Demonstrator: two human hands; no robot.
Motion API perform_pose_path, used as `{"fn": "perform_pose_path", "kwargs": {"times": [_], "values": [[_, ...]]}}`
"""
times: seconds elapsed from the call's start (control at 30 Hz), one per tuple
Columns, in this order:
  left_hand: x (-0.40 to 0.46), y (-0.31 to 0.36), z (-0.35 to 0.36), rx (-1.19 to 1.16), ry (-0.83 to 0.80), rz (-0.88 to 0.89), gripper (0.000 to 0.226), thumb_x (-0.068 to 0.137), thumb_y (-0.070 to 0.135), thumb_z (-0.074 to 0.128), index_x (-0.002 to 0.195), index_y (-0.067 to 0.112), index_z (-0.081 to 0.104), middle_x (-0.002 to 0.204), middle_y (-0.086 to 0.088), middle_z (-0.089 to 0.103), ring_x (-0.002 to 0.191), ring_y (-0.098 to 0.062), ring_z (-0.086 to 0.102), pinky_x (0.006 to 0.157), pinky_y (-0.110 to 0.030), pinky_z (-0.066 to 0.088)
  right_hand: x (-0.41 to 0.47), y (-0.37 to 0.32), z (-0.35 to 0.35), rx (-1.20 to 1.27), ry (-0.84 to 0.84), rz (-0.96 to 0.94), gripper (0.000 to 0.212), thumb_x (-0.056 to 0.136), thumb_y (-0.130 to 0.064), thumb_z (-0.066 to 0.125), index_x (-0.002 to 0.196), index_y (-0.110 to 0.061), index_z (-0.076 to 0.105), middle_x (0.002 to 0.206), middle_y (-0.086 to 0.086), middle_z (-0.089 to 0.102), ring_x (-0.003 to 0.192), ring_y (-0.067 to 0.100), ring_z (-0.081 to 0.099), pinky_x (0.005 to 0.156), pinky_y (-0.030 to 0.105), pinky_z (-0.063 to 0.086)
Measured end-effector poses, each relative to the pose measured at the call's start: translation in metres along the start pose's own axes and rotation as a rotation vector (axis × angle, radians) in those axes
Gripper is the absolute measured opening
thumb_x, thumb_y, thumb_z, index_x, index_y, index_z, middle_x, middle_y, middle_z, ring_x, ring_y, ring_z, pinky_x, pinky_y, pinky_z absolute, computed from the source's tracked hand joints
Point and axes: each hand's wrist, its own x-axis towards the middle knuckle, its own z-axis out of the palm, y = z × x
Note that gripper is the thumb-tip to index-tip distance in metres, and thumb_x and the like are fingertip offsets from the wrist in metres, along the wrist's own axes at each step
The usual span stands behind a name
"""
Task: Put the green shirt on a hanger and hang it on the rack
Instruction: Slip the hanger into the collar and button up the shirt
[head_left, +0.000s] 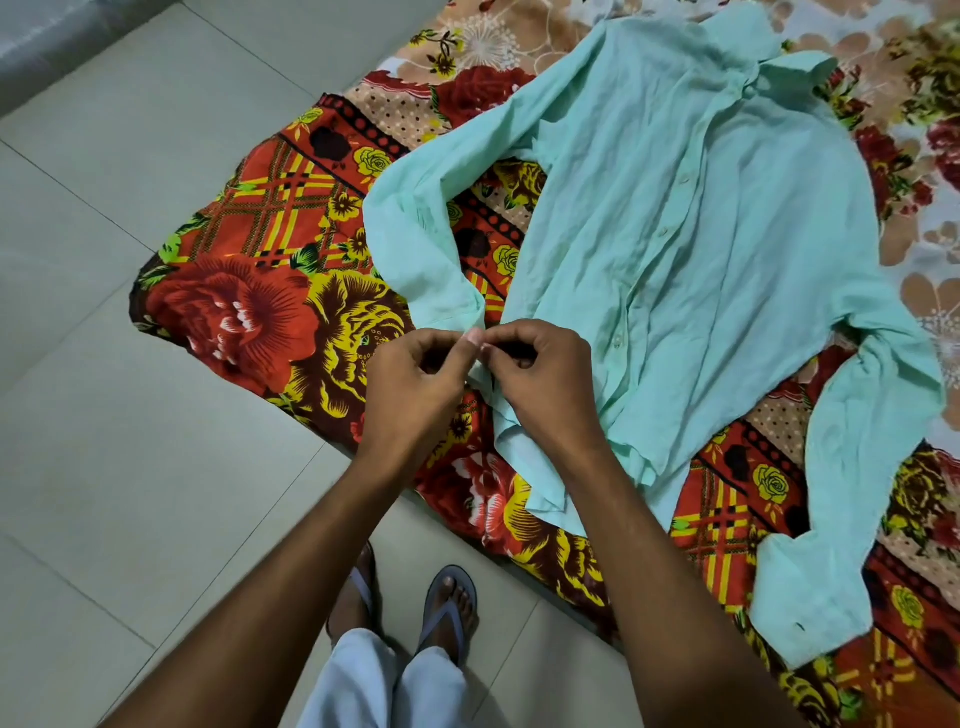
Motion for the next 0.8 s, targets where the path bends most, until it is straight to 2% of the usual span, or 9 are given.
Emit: {"fn": "perform_pose_path", "kwargs": {"times": [0.13,0.23,0.33,0.43,0.5,0.57,0.63,0.7,0.8], "values": [[0.005,-0.005,-0.003,-0.126,-0.002,-0.13,0.015,0.096,0.023,0.071,0.098,0.01,0.079,0.087,-0.002,0.079,0.082,-0.016,0.075,0.073,-0.031,0.06,-0.001,0.001,0.003,0.059,-0.029,0.063,0.01,0.089,-0.023,0.078,0.093,-0.013,0.079,0.086,-0.004,0.078,0.081,0.009,0.074,0.077,0.026,0.061],[0.006,-0.008,-0.003,-0.145,-0.032,-0.13,0.015,0.098,0.02,0.069,0.099,0.008,0.077,0.088,-0.005,0.078,0.081,-0.018,0.075,0.071,-0.026,0.058,0.003,-0.001,0.0,0.126,-0.073,0.136,0.008,0.088,-0.018,0.078,0.091,-0.011,0.079,0.083,-0.001,0.078,0.078,0.01,0.074,0.071,0.019,0.058],[0.006,-0.011,-0.003,-0.116,-0.057,-0.102,0.014,0.099,0.018,0.067,0.097,0.008,0.075,0.085,-0.006,0.077,0.077,-0.017,0.073,0.069,-0.029,0.058,0.006,-0.005,-0.002,0.187,-0.099,0.261,0.003,0.086,-0.011,0.077,0.084,-0.009,0.078,0.078,0.002,0.078,0.073,0.011,0.073,0.068,0.018,0.056],[0.007,-0.017,-0.003,-0.01,-0.062,-0.033,0.013,0.098,0.019,0.067,0.095,0.009,0.075,0.084,-0.004,0.076,0.077,-0.02,0.072,0.07,-0.041,0.06,0.011,-0.013,0.0,0.314,-0.108,0.418,0.011,0.082,0.001,0.073,0.073,-0.005,0.074,0.065,0.004,0.073,0.061,0.012,0.066,0.063,0.021,0.055],[0.009,-0.019,-0.003,0.097,-0.028,0.048,0.009,0.095,0.018,0.07,0.096,0.01,0.074,0.084,0.001,0.075,0.077,-0.013,0.07,0.07,-0.038,0.058,0.016,-0.014,0.001,0.308,-0.172,0.454,0.017,0.085,0.005,0.069,0.071,-0.005,0.071,0.05,-0.005,0.064,0.047,0.003,0.057,0.055,0.016,0.048],[0.009,-0.019,-0.005,0.204,-0.011,0.12,0.015,0.091,0.017,0.073,0.104,0.013,0.068,0.083,0.003,0.073,0.076,-0.007,0.068,0.067,-0.03,0.054,0.018,-0.012,0.002,0.181,-0.256,0.462,0.014,0.089,0.001,0.067,0.077,-0.002,0.07,0.04,-0.012,0.057,0.04,-0.002,0.052,0.053,0.015,0.042],[0.009,-0.022,-0.006,0.299,-0.057,0.178,0.029,0.089,0.018,0.077,0.111,0.016,0.058,0.082,0.002,0.072,0.075,-0.013,0.065,0.066,-0.031,0.05,0.016,-0.004,0.005,0.054,-0.234,0.434,0.011,0.086,-0.011,0.072,0.082,-0.002,0.075,0.054,-0.009,0.066,0.054,0.003,0.061,0.06,0.022,0.048],[0.008,-0.025,-0.006,0.421,-0.069,0.26,0.033,0.088,0.022,0.077,0.113,0.019,0.056,0.087,0.001,0.067,0.081,-0.02,0.058,0.071,-0.04,0.048,0.011,0.002,0.006,-0.11,-0.14,0.343,0.01,0.081,-0.022,0.078,0.08,-0.012,0.077,0.069,-0.002,0.073,0.068,0.012,0.068,0.068,0.027,0.053],[0.01,-0.029,-0.006,0.52,-0.02,0.368,0.032,0.086,0.018,0.077,0.115,0.018,0.064,0.098,-0.003,0.057,0.095,-0.024,0.051,0.079,-0.045,0.045,0.005,0.006,0.007,-0.104,-0.06,0.19,0.008,0.082,-0.016,0.081,0.085,-0.014,0.074,0.074,0.0,0.072,0.067,0.009,0.066,0.069,0.02,0.055]]}}
